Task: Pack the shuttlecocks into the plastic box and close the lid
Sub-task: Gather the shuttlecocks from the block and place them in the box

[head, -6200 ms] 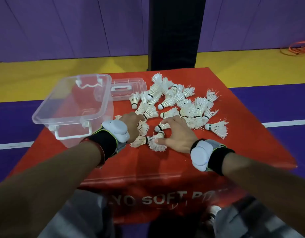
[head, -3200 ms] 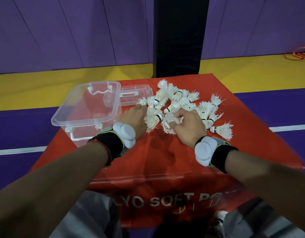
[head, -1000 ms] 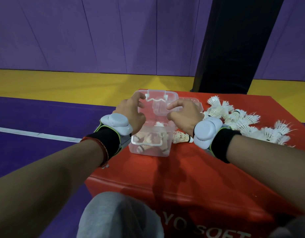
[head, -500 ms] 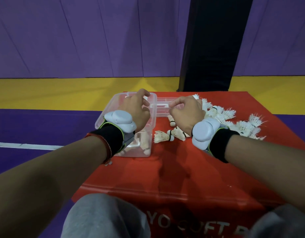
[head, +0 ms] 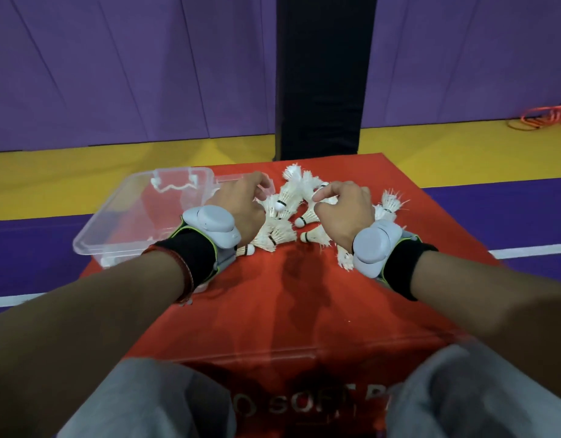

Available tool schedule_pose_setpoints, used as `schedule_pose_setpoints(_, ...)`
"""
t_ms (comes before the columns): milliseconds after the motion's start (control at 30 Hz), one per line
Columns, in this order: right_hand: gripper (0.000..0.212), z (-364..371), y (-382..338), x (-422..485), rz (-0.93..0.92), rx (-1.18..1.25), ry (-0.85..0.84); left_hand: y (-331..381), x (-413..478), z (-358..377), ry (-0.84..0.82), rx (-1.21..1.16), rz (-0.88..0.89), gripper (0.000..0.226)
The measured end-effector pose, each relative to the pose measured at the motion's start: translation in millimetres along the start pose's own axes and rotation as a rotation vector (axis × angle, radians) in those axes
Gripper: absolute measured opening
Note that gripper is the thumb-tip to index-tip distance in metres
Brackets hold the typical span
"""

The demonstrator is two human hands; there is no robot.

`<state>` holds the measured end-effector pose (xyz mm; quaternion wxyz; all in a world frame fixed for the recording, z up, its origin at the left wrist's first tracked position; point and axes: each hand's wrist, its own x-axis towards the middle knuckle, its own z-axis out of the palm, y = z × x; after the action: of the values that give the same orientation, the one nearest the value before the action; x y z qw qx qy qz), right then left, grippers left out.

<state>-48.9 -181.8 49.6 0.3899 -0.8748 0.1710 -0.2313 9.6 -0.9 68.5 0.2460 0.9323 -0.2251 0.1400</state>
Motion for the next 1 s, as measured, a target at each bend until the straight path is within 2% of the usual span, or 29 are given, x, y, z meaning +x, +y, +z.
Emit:
schedule_pose_setpoints(300, 0.019, -21.9, 60.6, -1.1, 0.064, -0.065, 0.058, 20.9, -0.8, 50.1, -0.135, -0.004, -0.011, 0.040)
schedule_pose_setpoints(467, 0.022, -30.9, 93.4, -5.2, 0.121, -0.112, 0.087, 31.9, 0.9, 74.2, -0.168, 0.041, 0.022, 0.040)
schedule_pose_setpoints(633, 0.024, -43.5, 129.1, -3.7, 0.118, -0.215, 0.127, 46.2, 0.6, 98.4, -0.203, -0.012, 0.073, 0.035)
schedule_pose_setpoints(800, 0.028, -56.8, 154.9, -6.0, 0.163, -0.233, 0.196, 57.4, -1.9, 124.5, -0.244, 0.016, 0.125, 0.036)
schedule_pose_setpoints(1000, 0.034, -65.1, 175.8, -7.6, 0.226, -0.222, 0.138, 73.0, -3.7, 147.2, -0.281, 0.062, 0.154, 0.050)
